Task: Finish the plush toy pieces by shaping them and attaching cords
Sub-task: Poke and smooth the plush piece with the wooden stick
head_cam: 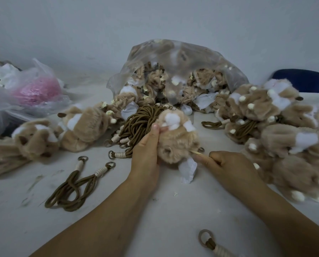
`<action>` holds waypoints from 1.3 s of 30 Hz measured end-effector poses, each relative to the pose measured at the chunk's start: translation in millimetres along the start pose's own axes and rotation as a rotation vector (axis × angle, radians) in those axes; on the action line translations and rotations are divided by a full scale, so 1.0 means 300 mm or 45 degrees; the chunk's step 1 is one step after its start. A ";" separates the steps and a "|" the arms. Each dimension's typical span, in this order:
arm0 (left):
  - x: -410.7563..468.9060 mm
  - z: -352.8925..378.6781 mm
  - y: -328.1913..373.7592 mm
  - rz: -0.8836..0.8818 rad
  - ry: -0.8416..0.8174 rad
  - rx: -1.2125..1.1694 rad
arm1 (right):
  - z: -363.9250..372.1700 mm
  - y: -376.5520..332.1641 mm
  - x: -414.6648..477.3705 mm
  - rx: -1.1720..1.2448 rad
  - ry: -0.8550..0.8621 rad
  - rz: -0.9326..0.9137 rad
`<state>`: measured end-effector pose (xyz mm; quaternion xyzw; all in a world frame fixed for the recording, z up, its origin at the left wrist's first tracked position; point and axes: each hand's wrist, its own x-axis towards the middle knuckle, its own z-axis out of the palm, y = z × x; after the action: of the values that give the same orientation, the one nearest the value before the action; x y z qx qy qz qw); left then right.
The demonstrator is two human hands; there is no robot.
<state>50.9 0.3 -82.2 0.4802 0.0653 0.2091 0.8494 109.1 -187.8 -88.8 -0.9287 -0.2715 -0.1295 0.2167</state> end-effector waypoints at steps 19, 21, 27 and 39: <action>-0.030 0.028 -0.024 -0.014 -0.154 0.178 | 0.029 -0.062 -0.012 0.261 0.011 -0.093; -0.042 0.038 -0.027 0.011 -0.209 0.230 | 0.052 -0.072 -0.010 0.349 0.006 -0.082; -0.033 0.023 -0.025 -0.022 -0.234 0.284 | 0.026 -0.057 -0.006 0.331 -0.087 -0.036; -0.007 0.012 -0.041 -0.159 -0.154 0.178 | -0.014 -0.027 -0.007 0.158 -0.052 -0.109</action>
<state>53.7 -8.9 -90.7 0.5450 0.0582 0.1216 0.8275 102.3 -184.6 -83.1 -0.9036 -0.3227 -0.1027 0.2624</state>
